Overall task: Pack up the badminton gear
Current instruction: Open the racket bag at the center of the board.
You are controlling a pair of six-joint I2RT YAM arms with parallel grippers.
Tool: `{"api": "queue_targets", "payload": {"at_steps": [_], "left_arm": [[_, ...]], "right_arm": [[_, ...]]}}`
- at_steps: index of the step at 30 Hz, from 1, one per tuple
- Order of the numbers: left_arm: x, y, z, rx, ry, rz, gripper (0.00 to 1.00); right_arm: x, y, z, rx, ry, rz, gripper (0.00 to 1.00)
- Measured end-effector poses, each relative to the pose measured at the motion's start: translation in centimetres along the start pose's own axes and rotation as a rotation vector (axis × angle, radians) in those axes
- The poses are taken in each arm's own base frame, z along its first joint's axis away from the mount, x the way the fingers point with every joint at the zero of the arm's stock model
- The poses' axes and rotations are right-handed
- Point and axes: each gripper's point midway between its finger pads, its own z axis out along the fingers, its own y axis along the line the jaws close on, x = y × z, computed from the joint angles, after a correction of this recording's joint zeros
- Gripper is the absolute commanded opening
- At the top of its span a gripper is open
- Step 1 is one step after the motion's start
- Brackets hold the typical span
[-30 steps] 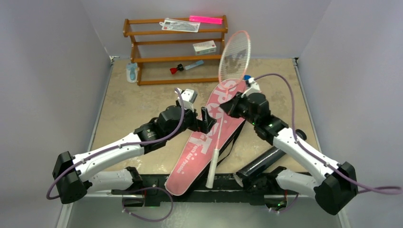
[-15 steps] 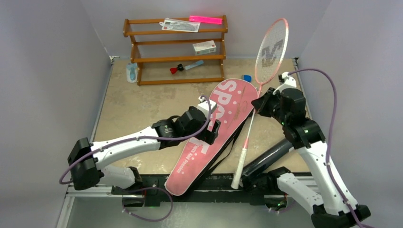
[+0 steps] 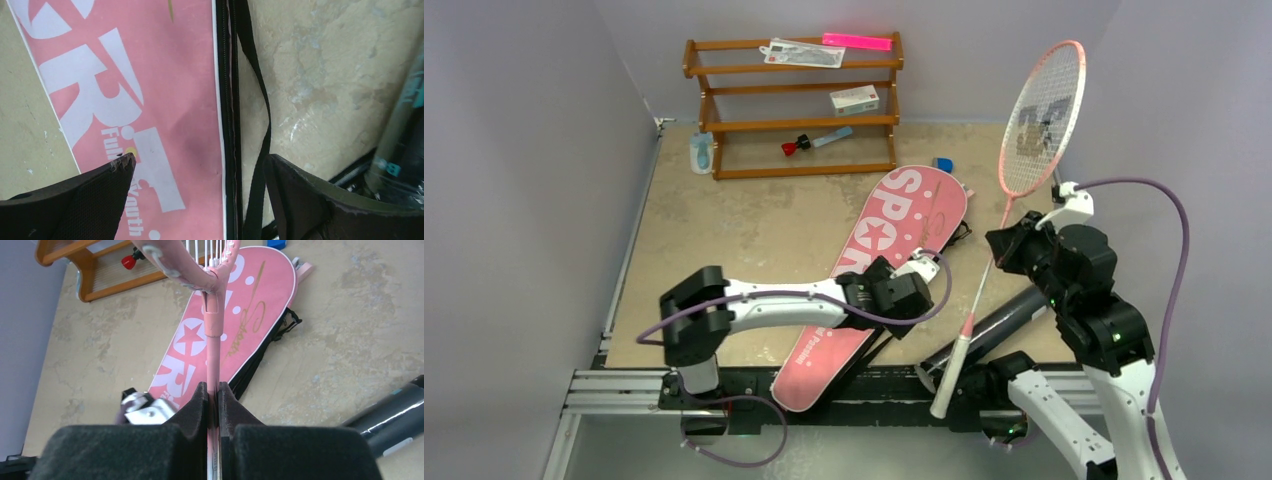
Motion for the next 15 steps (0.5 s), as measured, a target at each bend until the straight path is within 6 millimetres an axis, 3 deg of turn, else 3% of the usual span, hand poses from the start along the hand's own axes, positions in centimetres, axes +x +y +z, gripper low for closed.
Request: {"api": "queue_targets", "payload": {"at_steps": [4, 11, 15], "left_arm": [[1.4, -0.3, 1.9, -0.081, 0.072, 0.046, 0.92], [2.0, 1.1, 2.5, -0.195, 0.119, 0.055, 0.76], [2.2, 1.6, 3.4, -0.264, 0.143, 0.061, 0.78]], "right_arm": [[-0.2, -0.4, -1.3, 0.001, -0.032, 0.003, 0.0], [0.3, -0.7, -1.8, 0.007, -0.019, 0.002, 0.0], [0.3, -0.6, -1.8, 0.005, -0.016, 0.001, 0.0]]}}
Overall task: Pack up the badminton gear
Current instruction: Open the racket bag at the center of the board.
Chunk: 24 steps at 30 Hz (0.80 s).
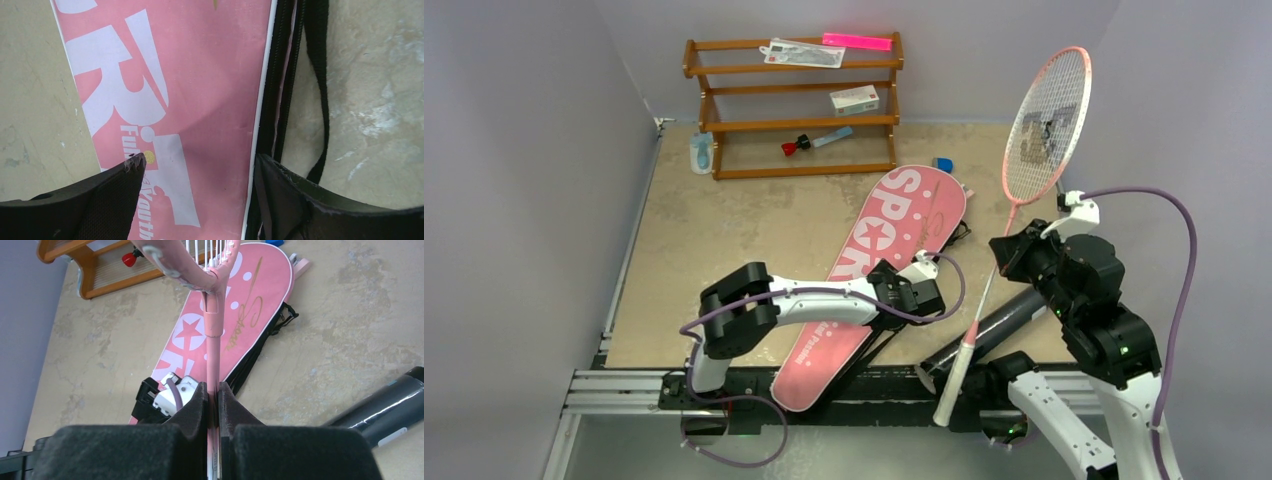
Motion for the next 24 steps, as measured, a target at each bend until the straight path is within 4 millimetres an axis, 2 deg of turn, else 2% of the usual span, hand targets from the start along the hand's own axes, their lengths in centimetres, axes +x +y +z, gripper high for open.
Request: {"api": "queue_targets", "payload": {"at_steps": [4, 11, 24], "left_arm": [[0.7, 0.3, 0.6, -0.036, 0.02, 0.016, 0.8], [0.6, 0.4, 0.6, -0.043, 0.023, 0.023, 0.83], [0.8, -0.1, 0.9, -0.031, 0.034, 0.061, 0.83]], "right_arm": [[0.1, 0.0, 0.0, -0.001, 0.004, 0.0, 0.0], [0.4, -0.1, 0.1, 0.006, 0.019, -0.001, 0.0], [1.3, 0.1, 0.8, -0.006, 0.061, -0.001, 0.0]]}}
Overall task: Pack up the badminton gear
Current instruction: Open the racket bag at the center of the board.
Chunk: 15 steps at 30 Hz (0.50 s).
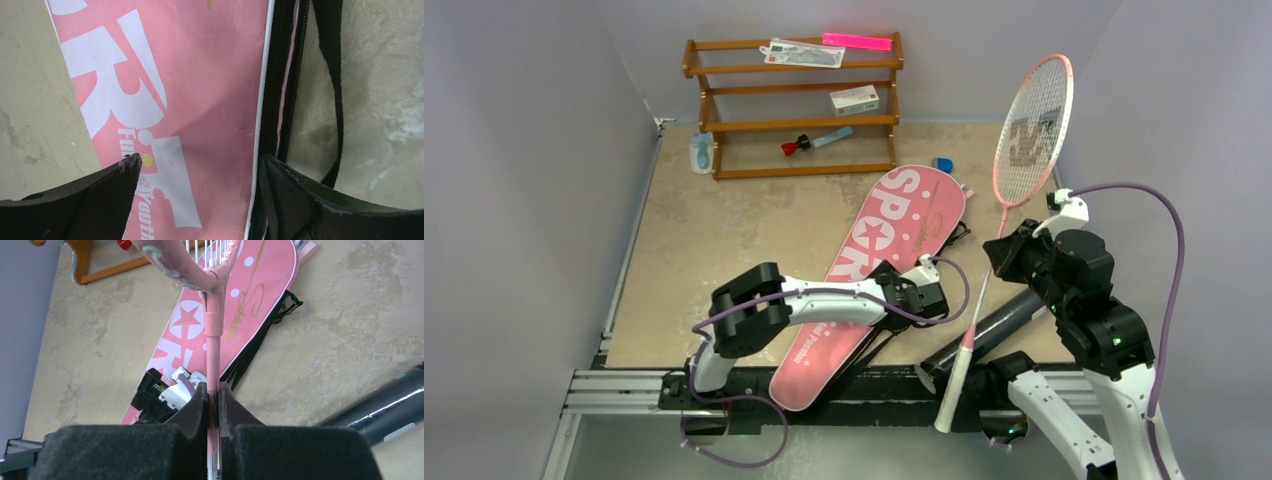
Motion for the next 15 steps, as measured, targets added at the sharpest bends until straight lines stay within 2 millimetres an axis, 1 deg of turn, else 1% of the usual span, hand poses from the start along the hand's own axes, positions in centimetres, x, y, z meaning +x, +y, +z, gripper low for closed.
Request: {"api": "queue_targets", "payload": {"at_steps": [2, 3, 5, 7, 8, 11, 15], "left_arm": [[0.2, 0.2, 0.5, -0.044, 0.017, 0.021, 0.8], [0.4, 0.3, 0.8, -0.077, 0.031, 0.031, 0.76], [0.5, 0.6, 1.1, -0.124, 0.043, 0.046, 0.64], [0.5, 1.0, 0.7, -0.167, 0.043, 0.056, 0.49], [0.5, 1.4, 0.4, -0.19, 0.042, 0.061, 0.44], [0.4, 2.8, -0.2, -0.255, 0.039, 0.08, 0.37], [-0.2, 4.5, -1.1, -0.342, 0.012, 0.084, 0.31]], "right_arm": [[0.1, 0.0, 0.1, 0.001, 0.004, 0.0, 0.0], [0.1, 0.0, 0.1, 0.001, 0.006, 0.0, 0.0], [0.2, 0.0, 0.1, -0.001, 0.008, 0.0, 0.0], [0.2, 0.0, 0.1, -0.001, 0.008, 0.0, 0.0], [0.2, 0.0, 0.1, -0.001, 0.008, 0.0, 0.0], [0.2, 0.0, 0.2, 0.0, 0.008, 0.0, 0.0], [0.3, 0.0, 0.2, 0.001, 0.012, 0.0, 0.0]]}}
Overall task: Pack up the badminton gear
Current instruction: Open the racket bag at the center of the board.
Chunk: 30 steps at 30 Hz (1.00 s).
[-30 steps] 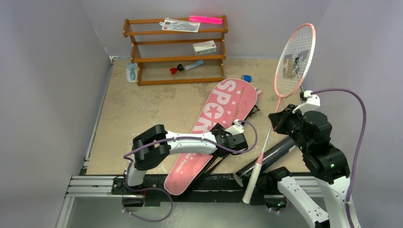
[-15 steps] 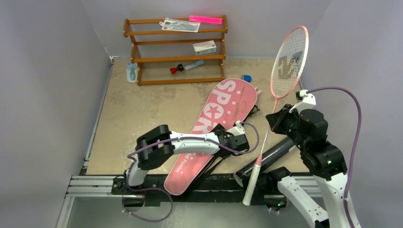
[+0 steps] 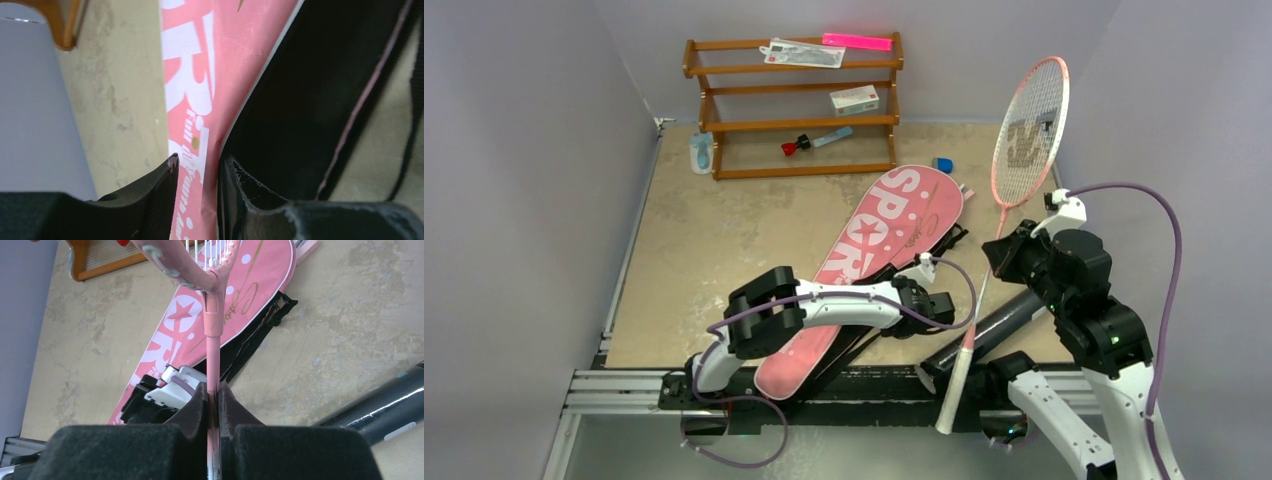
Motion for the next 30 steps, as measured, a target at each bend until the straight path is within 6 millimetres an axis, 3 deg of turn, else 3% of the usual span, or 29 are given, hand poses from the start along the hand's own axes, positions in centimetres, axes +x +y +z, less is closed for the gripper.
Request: {"api": "queue_targets", "payload": {"at_steps": [5, 10, 16, 24, 30], "left_arm": [[-0.4, 1.8, -0.3, -0.044, -0.034, -0.008, 0.26], [-0.5, 3.4, -0.1, -0.035, -0.047, -0.047, 0.0], [-1.3, 6.2, 0.8, 0.043, -0.026, -0.15, 0.0], [-3.6, 12.2, 3.2, 0.261, -0.059, -0.499, 0.0], [-4.5, 13.0, 4.5, 0.383, -0.065, -0.614, 0.0]], "right_arm": [[0.5, 0.0, 0.2, -0.002, 0.016, 0.001, 0.0], [0.7, 0.2, 0.3, -0.017, 0.028, 0.006, 0.0], [2.0, 1.6, 0.7, -0.082, 0.1, 0.042, 0.0], [7.1, 3.7, 1.6, -0.207, 0.314, 0.172, 0.0], [10.5, 5.7, 0.4, -0.333, 0.461, 0.316, 0.0]]}}
